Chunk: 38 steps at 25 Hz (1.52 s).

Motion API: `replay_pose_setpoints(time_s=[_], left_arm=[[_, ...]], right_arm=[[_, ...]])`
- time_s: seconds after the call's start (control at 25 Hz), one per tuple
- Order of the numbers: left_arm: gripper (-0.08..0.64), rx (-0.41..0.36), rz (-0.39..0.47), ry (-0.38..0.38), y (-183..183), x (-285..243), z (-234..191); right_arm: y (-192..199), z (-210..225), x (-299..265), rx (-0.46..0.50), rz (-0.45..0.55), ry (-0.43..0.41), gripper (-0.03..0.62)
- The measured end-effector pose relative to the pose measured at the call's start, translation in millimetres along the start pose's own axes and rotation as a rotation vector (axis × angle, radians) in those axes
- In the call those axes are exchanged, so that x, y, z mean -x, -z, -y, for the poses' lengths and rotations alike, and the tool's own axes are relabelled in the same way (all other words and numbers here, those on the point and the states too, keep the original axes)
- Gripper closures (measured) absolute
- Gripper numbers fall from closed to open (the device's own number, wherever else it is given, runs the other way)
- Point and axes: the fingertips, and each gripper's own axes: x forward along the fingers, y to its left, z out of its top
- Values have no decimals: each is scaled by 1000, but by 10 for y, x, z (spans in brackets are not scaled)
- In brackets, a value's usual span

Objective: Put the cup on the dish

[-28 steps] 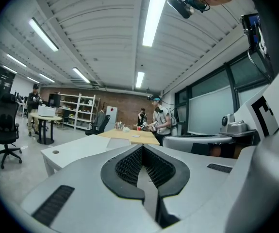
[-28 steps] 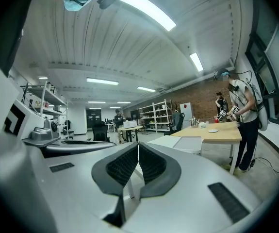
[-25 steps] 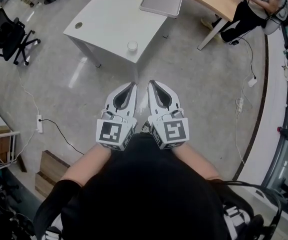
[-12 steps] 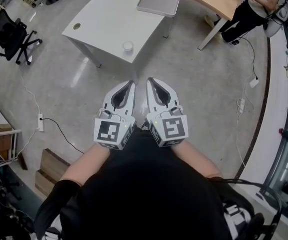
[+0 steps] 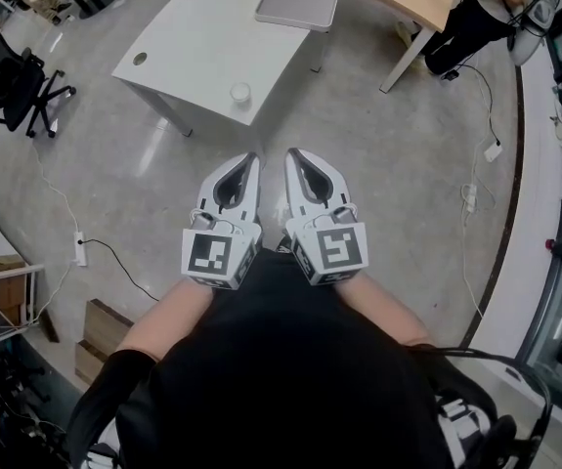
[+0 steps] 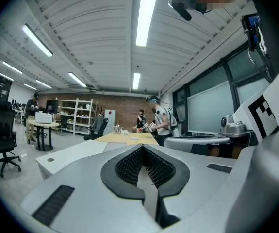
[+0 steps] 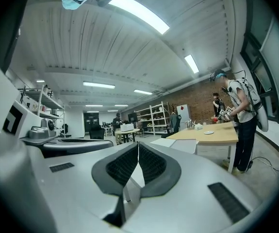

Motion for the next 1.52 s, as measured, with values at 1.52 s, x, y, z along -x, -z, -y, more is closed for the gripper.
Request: replay_pose_setpoints(time_s=[1.52], left_arm=[[560, 70, -111, 22, 385, -1393, -1878]], right_arm=[[424, 163, -2204, -4, -164, 1, 578]])
